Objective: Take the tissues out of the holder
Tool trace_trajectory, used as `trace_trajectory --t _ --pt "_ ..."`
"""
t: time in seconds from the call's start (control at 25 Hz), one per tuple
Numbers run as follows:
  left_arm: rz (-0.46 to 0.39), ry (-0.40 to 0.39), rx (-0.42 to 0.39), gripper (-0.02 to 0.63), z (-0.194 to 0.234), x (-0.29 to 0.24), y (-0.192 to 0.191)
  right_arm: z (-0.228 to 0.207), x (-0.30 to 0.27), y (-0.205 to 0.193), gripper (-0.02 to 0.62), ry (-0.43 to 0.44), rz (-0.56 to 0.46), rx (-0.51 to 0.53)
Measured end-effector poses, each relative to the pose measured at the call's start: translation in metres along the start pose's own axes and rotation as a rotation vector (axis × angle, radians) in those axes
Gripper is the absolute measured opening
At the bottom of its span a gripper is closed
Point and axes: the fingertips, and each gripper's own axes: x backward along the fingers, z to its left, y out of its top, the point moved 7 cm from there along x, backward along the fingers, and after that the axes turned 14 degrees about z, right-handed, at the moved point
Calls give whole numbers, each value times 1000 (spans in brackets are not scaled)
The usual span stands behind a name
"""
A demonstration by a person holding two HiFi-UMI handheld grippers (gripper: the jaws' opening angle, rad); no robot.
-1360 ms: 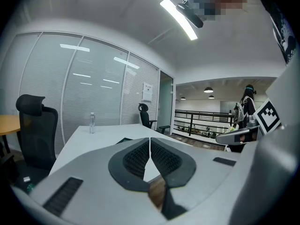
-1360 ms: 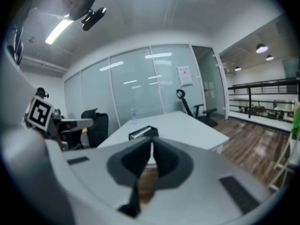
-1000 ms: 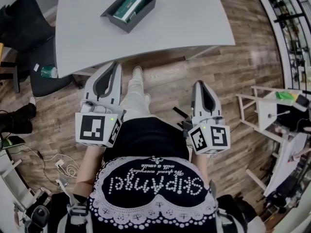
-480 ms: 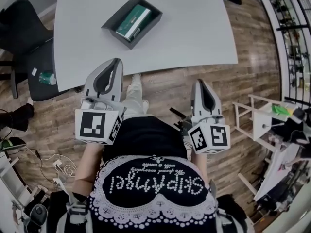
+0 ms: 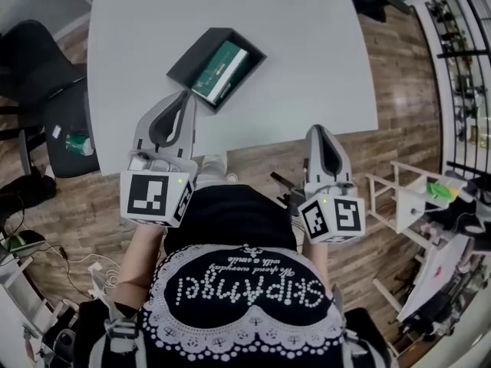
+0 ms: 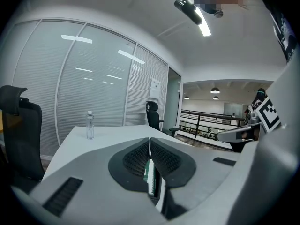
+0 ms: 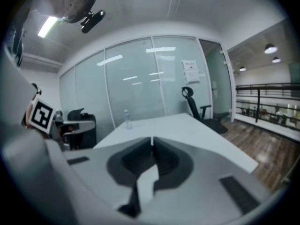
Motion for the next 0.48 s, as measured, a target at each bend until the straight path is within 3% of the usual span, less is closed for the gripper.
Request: trace_trajectory --t 0.48 --pt "59 13 34 31 36 -26 -1 13 -45 25 35 7 23 18"
